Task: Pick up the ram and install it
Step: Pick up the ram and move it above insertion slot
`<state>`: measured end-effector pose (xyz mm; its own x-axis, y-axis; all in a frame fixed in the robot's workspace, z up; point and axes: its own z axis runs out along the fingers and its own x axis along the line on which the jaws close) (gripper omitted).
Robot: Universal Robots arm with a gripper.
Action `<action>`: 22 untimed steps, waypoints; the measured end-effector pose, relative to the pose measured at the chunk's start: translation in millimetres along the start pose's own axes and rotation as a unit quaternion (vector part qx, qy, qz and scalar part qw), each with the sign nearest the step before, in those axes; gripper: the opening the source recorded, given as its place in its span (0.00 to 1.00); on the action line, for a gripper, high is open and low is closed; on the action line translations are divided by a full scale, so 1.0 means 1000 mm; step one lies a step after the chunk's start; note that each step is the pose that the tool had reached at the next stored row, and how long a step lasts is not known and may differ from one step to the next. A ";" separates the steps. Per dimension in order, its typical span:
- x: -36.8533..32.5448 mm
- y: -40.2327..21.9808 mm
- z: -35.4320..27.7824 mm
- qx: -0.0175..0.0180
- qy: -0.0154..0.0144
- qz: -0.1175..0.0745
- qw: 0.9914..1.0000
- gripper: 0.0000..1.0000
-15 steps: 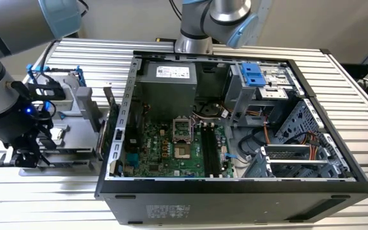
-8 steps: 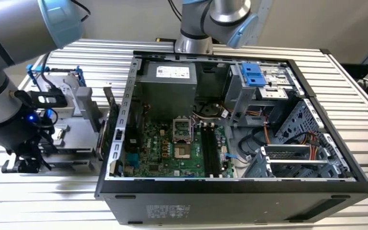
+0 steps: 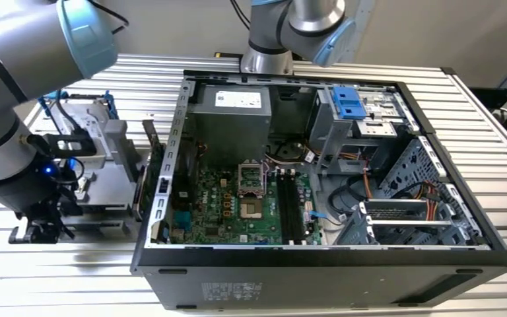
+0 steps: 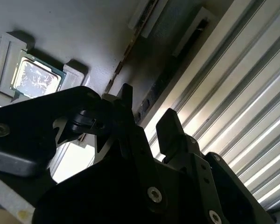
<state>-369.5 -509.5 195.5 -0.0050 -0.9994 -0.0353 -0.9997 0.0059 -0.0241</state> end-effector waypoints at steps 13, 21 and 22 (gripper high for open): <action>0.0001 0.0001 0.0029 0.000 0.000 0.000 1.000 0.00; 0.0001 0.0001 0.0032 0.000 0.000 0.000 1.000 0.00; 0.0001 0.0001 0.0032 0.000 0.000 0.000 1.000 0.00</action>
<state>-369.5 -509.5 192.3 -0.0050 -0.9994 -0.0353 -0.9997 0.0059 -0.0241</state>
